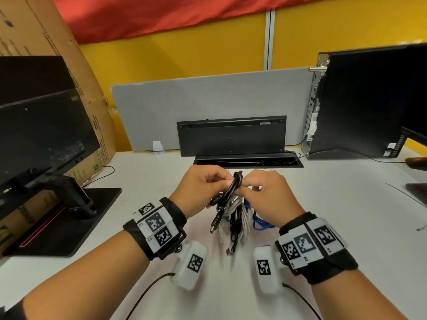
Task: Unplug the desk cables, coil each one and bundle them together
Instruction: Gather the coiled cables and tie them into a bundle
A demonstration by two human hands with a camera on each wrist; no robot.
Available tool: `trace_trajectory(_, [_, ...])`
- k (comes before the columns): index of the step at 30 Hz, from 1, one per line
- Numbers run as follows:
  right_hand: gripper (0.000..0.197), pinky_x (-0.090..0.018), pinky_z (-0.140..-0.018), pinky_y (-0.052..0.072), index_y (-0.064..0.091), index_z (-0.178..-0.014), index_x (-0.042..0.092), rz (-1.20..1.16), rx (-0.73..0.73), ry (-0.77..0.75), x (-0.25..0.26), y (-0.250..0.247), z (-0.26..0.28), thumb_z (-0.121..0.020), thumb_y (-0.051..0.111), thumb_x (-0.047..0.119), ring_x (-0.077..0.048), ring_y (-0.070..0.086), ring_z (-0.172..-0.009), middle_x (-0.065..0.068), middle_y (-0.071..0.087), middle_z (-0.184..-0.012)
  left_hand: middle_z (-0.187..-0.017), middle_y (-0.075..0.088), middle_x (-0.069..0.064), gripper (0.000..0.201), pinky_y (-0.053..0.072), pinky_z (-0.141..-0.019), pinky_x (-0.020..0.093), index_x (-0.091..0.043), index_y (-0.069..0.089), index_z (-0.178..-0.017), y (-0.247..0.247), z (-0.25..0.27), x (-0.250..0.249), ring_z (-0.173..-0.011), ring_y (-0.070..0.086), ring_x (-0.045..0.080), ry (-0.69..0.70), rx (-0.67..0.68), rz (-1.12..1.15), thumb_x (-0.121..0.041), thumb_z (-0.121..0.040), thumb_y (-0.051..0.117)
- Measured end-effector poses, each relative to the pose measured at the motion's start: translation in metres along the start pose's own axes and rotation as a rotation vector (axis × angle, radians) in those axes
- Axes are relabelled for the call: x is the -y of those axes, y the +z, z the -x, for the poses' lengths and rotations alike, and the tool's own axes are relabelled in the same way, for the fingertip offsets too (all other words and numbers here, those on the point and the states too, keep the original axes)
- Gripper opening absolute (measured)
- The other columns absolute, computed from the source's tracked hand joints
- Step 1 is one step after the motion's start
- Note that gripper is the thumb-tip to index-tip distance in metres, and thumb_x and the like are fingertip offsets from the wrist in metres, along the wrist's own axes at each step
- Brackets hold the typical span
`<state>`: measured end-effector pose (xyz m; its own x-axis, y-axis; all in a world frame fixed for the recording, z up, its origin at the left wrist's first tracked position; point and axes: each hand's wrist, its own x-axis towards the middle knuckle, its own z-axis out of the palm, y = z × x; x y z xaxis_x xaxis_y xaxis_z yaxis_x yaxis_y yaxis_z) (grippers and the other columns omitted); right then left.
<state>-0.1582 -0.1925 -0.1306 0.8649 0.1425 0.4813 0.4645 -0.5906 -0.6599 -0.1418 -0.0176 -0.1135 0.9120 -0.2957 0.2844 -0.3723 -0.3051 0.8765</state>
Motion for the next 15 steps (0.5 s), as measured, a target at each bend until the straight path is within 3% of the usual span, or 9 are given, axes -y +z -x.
trace_trajectory(2, [0.013,-0.020,-0.059,0.042,0.078,-0.075,0.029,-0.056,-0.011,0.036,-0.003,-0.001,-0.001,-0.084,0.071,0.024,-0.009,0.054,-0.064,0.009,0.066,-0.069,-0.075,0.072,0.011,0.009,0.042,-0.044,0.017,-0.007,0.071,-0.084,0.002,-0.003,0.001,-0.061,0.064,0.023,0.003,-0.017,-0.010,-0.004,-0.089,0.065])
trace_trajectory(5, [0.015,-0.015,-0.063,0.042,0.077,-0.072,0.031,-0.132,-0.041,0.119,-0.010,-0.005,-0.001,-0.082,0.073,0.021,-0.002,0.058,-0.067,0.013,0.070,-0.072,-0.074,0.071,0.008,0.011,0.043,-0.048,0.012,-0.004,0.068,-0.082,0.003,-0.006,0.002,-0.060,0.064,0.011,0.007,-0.042,-0.002,-0.002,-0.090,0.062])
trace_trajectory(8, [0.013,-0.012,-0.066,0.046,0.077,-0.076,0.027,-0.177,-0.052,0.185,-0.018,-0.013,0.000,-0.083,0.072,0.017,0.003,0.064,-0.071,0.013,0.073,-0.075,-0.080,0.072,0.007,0.014,0.056,-0.066,0.022,-0.002,0.064,-0.081,0.000,-0.008,0.004,-0.072,0.068,0.015,-0.001,-0.057,0.047,0.003,-0.092,0.056])
trace_trajectory(10, [0.013,-0.011,-0.061,0.048,0.077,-0.077,0.026,-0.221,-0.077,0.205,-0.023,-0.017,0.001,-0.083,0.072,0.016,0.003,0.064,-0.064,0.013,0.072,-0.070,-0.081,0.071,0.009,0.018,0.058,-0.074,0.027,-0.004,0.062,-0.080,-0.003,-0.008,0.006,-0.077,0.068,0.019,0.017,-0.073,0.077,0.005,-0.093,0.054])
trace_trajectory(12, [0.016,-0.011,-0.056,0.047,0.077,-0.076,0.027,-0.296,-0.105,0.211,-0.024,-0.018,0.002,-0.084,0.071,0.014,0.002,0.062,-0.057,0.014,0.071,-0.066,-0.083,0.072,0.012,0.018,0.057,-0.077,0.028,-0.006,0.061,-0.080,-0.004,-0.007,0.006,-0.078,0.068,0.017,0.046,-0.089,0.068,0.004,-0.094,0.053])
trace_trajectory(15, [0.014,-0.018,-0.059,0.052,0.077,-0.077,0.024,-0.383,-0.140,0.215,-0.024,-0.016,0.000,-0.086,0.069,0.016,-0.007,0.066,-0.060,0.008,0.072,-0.070,-0.087,0.072,0.020,0.017,0.058,-0.077,0.029,-0.005,0.057,-0.084,-0.004,-0.006,0.005,-0.080,0.070,0.017,0.055,-0.061,0.081,0.001,-0.097,0.049])
